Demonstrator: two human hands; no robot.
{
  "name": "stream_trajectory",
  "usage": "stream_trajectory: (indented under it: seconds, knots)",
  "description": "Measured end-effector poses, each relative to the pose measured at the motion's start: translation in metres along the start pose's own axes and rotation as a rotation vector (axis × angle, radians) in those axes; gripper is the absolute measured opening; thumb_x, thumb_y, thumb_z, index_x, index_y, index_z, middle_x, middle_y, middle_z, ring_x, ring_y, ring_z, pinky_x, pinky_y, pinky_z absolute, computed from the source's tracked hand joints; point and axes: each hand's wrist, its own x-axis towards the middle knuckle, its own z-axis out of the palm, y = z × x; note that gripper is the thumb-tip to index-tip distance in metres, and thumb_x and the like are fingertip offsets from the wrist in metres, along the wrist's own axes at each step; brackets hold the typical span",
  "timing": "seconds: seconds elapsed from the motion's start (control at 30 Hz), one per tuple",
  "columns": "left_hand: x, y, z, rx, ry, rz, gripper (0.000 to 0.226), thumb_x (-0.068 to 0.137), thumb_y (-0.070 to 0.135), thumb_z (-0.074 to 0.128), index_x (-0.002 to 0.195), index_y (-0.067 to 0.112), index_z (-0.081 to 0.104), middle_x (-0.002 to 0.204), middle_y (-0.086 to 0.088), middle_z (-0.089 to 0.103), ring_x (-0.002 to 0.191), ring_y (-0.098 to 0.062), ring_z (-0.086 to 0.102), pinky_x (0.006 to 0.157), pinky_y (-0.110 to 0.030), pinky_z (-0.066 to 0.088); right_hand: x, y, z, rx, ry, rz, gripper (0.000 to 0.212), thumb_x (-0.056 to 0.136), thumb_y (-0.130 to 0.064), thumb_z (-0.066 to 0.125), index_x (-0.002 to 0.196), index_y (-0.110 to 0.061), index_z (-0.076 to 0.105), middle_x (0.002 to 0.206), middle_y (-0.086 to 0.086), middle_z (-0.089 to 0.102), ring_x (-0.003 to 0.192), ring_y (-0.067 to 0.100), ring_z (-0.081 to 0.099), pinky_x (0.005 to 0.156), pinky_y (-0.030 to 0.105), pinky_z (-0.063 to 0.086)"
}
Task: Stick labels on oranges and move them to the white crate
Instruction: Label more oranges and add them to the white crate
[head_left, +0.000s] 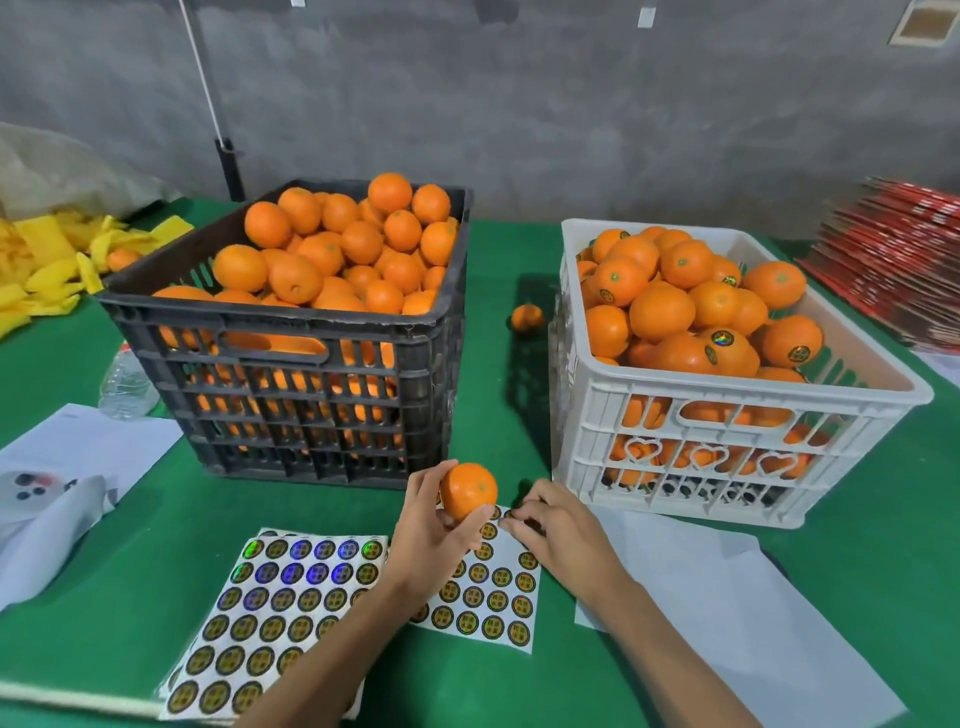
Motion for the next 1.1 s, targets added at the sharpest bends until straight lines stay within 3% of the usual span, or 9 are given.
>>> stream_trajectory:
  seconds: [0.1,0.27,0.43,0.6,0.73,0.8,1.0,1.1]
  knots:
    - [-0.002,0.001,0.000,-0.012,-0.009,0.006,0.072,0.079,0.058,0.076,0.140,0.039,0.043,0.127,0.023,0.039,0.076,-0.016,0.075,0.084,-0.042,0.060,0.000,0.004,-0.001,-0.015,-0.001,-0.051,0.033,0.099,-0.037,0.063,0.103,-0.007,0.077,0.095,0.002,0.058,0.090,0.019,0.054,0.079,0.039,0.049]
    - [-0.001,-0.001,-0.002,-0.002,0.004,-0.007,0.071,0.082,0.057,0.076,0.141,0.038,0.042,0.128,0.021,0.040,0.077,-0.015,0.075,0.082,-0.038,0.061,-0.004,0.009,0.001,0.084,-0.023,-0.021,0.048,0.092,-0.049,0.068,0.123,-0.013,0.073,0.104,-0.003,0.058,0.099,0.012,0.053,0.087,0.028,0.047]
    - [-0.002,0.001,-0.001,0.000,0.012,-0.013,0.066,0.086,0.045,0.078,0.141,0.036,0.043,0.129,0.016,0.042,0.078,-0.013,0.075,0.079,-0.028,0.060,-0.001,0.011,0.005,0.141,0.008,-0.017,0.035,0.092,-0.043,0.071,0.112,-0.016,0.079,0.101,-0.007,0.056,0.096,0.010,0.051,0.086,0.026,0.044]
    - [-0.003,0.002,-0.003,-0.015,0.008,-0.035,0.067,0.084,0.048,0.079,0.141,0.036,0.044,0.129,0.015,0.043,0.080,-0.016,0.075,0.078,-0.032,0.061,0.001,0.010,0.006,0.306,0.052,0.086,0.019,0.092,-0.037,0.073,0.096,-0.021,0.082,0.092,-0.011,0.058,0.092,0.004,0.052,0.081,0.021,0.043]
    - [-0.003,0.003,-0.004,-0.009,-0.008,-0.037,0.067,0.085,0.050,0.077,0.141,0.036,0.043,0.130,0.013,0.042,0.080,-0.016,0.075,0.081,-0.034,0.061,0.006,0.007,0.004,0.360,0.053,0.166,0.016,0.093,-0.032,0.072,0.085,-0.021,0.080,0.087,-0.011,0.060,0.085,0.006,0.056,0.077,0.027,0.047]
    - [-0.002,0.006,-0.004,-0.012,-0.013,-0.048,0.066,0.086,0.046,0.077,0.142,0.034,0.042,0.131,0.010,0.041,0.077,-0.017,0.075,0.082,-0.036,0.061,0.008,0.001,0.002,0.354,0.102,0.190,0.019,0.095,-0.031,0.069,0.082,-0.020,0.078,0.087,-0.008,0.062,0.082,0.007,0.057,0.077,0.031,0.049]
    - [0.010,0.039,0.005,-0.002,0.031,0.007,0.072,0.089,0.039,0.076,0.148,0.028,0.037,0.133,0.009,0.036,0.078,-0.015,0.074,0.077,-0.024,0.058,0.025,-0.037,-0.027,0.280,0.410,0.158,0.020,0.100,-0.032,0.062,0.096,-0.018,0.077,0.093,-0.010,0.060,0.084,0.006,0.058,0.077,0.031,0.051]
    - [0.023,0.075,0.010,0.000,0.079,0.084,0.070,0.090,0.032,0.076,0.149,0.025,0.038,0.133,0.010,0.034,0.078,-0.003,0.071,0.071,-0.015,0.056,0.029,-0.054,-0.055,0.268,0.487,0.123,0.025,0.104,-0.032,0.058,0.102,-0.016,0.077,0.099,-0.007,0.062,0.088,0.006,0.059,0.080,0.033,0.053]
